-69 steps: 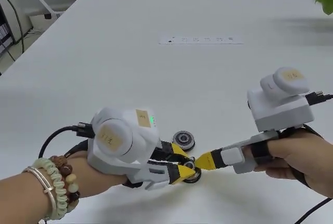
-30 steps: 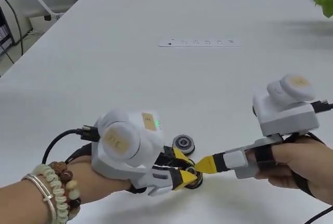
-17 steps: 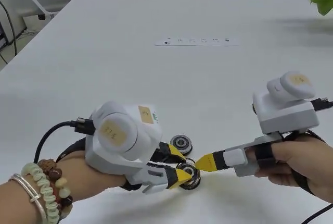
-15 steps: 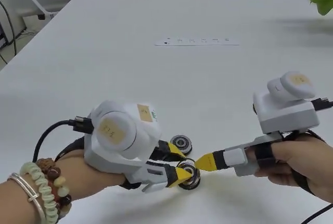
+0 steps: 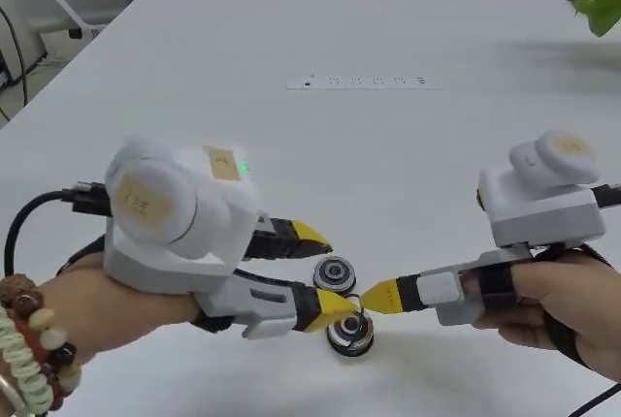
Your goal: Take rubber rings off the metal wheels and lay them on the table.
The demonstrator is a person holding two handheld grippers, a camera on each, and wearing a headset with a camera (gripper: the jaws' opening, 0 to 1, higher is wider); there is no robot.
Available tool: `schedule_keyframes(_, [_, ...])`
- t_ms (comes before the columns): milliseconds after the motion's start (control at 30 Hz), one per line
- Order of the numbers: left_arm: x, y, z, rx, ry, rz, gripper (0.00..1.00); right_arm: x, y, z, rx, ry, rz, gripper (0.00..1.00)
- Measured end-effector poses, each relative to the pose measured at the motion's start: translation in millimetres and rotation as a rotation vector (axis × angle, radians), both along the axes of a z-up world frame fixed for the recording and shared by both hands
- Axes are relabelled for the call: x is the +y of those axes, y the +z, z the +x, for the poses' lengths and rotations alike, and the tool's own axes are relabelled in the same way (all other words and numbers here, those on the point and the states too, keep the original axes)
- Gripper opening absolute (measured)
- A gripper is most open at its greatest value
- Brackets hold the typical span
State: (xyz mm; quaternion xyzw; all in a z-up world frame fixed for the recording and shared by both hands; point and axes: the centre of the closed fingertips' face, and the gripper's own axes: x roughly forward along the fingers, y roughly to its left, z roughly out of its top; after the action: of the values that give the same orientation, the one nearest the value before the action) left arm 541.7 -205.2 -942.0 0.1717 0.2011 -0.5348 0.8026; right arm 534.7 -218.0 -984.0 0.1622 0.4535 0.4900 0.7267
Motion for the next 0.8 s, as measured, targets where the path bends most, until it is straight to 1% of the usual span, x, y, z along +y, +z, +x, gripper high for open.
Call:
schedule_keyframes(67, [3.5,6.8,2.7,-0.006,0.014,-0.016,0.37,0.6,2.1,0.8,-0.006,-0.002,0.006,0.00])
schedule_keyframes(167, [8.1,17.4,5.8,0.001,0.037,-0.045,0.40,1.0,5.9,1.9,-0.010,-0.009,0.019,0.00])
schedule_keyframes(200, [11.6,21.0,5.7,0.010,0.041,-0.048,0.41,1.5,9.4,3.6,-0.015,-0.018,0.035,0.00])
schedule_keyframes(233, [14.2,23.3,6.5,0.011,0.052,-0.049,0.42,1.8,14.8,6.6,-0.011,-0.038,0.060,0.00])
schedule_keyframes(300, [21.3,31.2,7.7,-0.008,0.071,-0.053,0.45,-0.4,21.7,12.0,-0.018,-0.064,0.086,0.00])
schedule_keyframes(400, [33.1,42.3,6.6,-0.031,0.087,-0.055,0.47,-4.9,27.3,17.3,-0.028,-0.086,0.104,0.00])
schedule_keyframes(500, [50.6,51.7,4.4,-0.059,0.109,-0.059,0.48,-9.0,31.5,22.9,-0.046,-0.111,0.108,0.00])
schedule_keyframes(567, [63.4,55.2,3.3,-0.064,0.137,-0.060,0.49,-10.5,35.7,25.8,-0.055,-0.123,0.118,0.00])
schedule_keyframes(633, [76.7,55.4,1.4,-0.060,0.169,-0.051,0.50,-11.7,39.3,28.2,-0.071,-0.131,0.122,0.00])
schedule_keyframes(667, [79.4,55.1,1.0,-0.059,0.175,-0.047,0.51,-12.2,41.4,29.3,-0.077,-0.135,0.125,0.00])
schedule_keyframes(733, [91.6,53.1,-1.5,-0.066,0.206,-0.028,0.52,-12.6,44.6,30.5,-0.084,-0.141,0.133,0.00])
schedule_keyframes(800, [101.4,48.6,-6.2,-0.061,0.229,-0.010,0.53,-12.9,49.0,32.3,-0.091,-0.149,0.146,0.00])
